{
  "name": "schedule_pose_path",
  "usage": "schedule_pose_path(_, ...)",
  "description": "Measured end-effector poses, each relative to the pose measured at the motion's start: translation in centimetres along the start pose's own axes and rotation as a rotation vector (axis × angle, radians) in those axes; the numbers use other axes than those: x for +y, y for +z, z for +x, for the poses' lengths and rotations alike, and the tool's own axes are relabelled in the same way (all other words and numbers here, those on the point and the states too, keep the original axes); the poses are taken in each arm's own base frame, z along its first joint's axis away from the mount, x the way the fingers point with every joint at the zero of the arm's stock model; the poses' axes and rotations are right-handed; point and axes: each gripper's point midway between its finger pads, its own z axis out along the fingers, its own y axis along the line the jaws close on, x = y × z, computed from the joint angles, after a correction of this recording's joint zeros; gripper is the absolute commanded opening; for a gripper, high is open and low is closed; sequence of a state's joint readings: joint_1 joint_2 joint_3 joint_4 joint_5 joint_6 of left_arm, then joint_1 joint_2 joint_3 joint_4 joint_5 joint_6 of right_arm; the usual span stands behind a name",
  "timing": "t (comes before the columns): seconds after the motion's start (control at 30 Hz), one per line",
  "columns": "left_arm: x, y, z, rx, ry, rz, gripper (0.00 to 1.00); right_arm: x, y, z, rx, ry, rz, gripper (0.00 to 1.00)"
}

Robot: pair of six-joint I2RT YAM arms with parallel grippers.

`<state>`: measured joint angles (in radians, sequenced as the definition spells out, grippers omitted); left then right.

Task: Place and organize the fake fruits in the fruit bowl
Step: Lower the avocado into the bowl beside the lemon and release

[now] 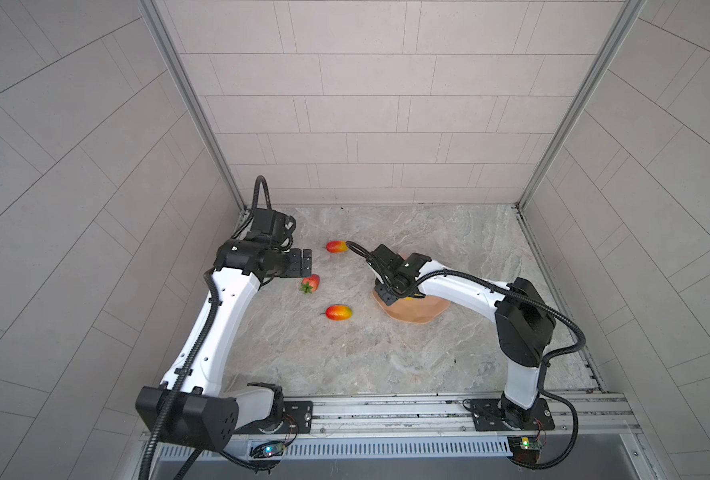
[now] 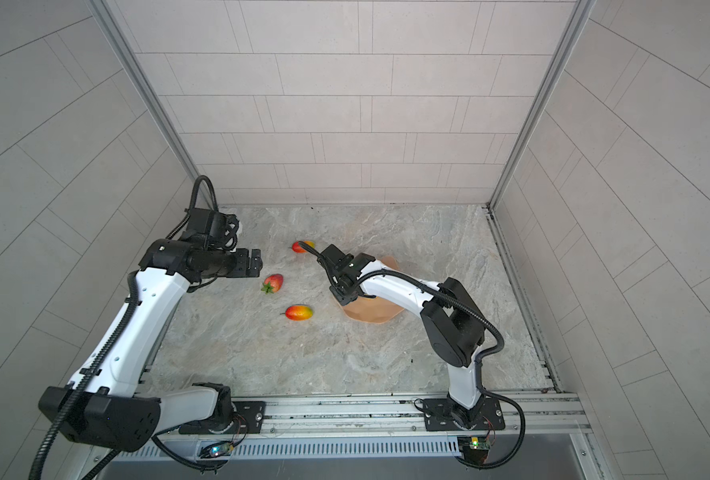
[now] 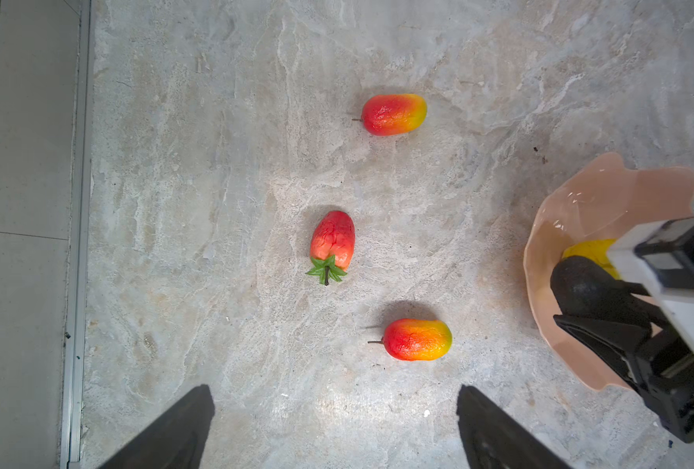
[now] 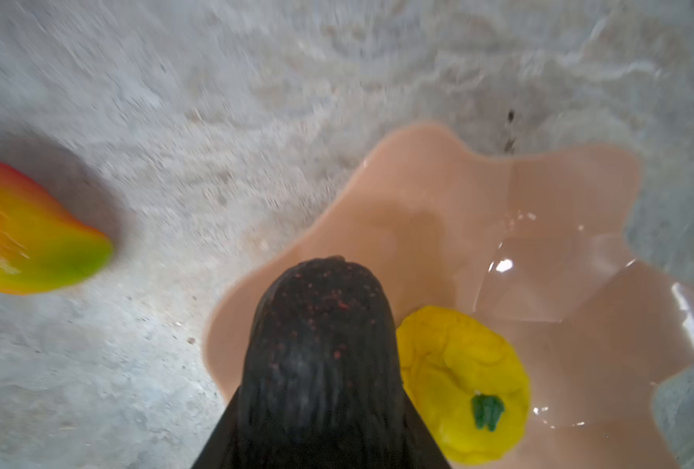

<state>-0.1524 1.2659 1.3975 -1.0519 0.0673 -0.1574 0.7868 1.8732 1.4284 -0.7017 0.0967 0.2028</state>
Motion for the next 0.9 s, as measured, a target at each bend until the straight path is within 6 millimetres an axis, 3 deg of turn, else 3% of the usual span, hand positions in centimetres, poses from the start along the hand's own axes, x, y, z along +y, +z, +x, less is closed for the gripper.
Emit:
schedule_pose_path(0.13, 0.0, 0.0, 0.0, 0.000, 0.001, 0.001, 1.00, -0.1, 0.8, 1.1, 0.022, 0.008, 0.009, 0.25)
schedule_pose_path(0.33, 0.0, 0.0, 0.0, 0.000, 0.001, 0.001, 1.00, -0.2, 1.1, 0.9, 0.005, 0.019, 0.014, 0.45)
schedule_pose_path(0.57, -0.1, 0.0, 0.0, 0.001, 0.003, 0.002, 1.00, -0.4, 1.0, 0.7, 0.002, 0.013, 0.026, 0.57)
schedule_pose_path(0.8, -0.2, 0.0, 0.0, 0.001, 0.006, 0.003, 1.00, -0.6, 0.1, -0.4, -0.018, 0.014, 0.024, 0.60)
schedule_pose_path(0.87, -0.2, 0.0, 0.1, 0.001, 0.006, 0.003, 1.00, -0.6, -0.6, -0.7, -0.024, 0.007, 0.023, 0.65)
schedule_pose_path(0.9, -0.2, 0.0, 0.0, 0.001, 0.006, 0.003, 1.00, -0.6, -1.1, -0.9, -0.031, 0.002, 0.022, 0.73)
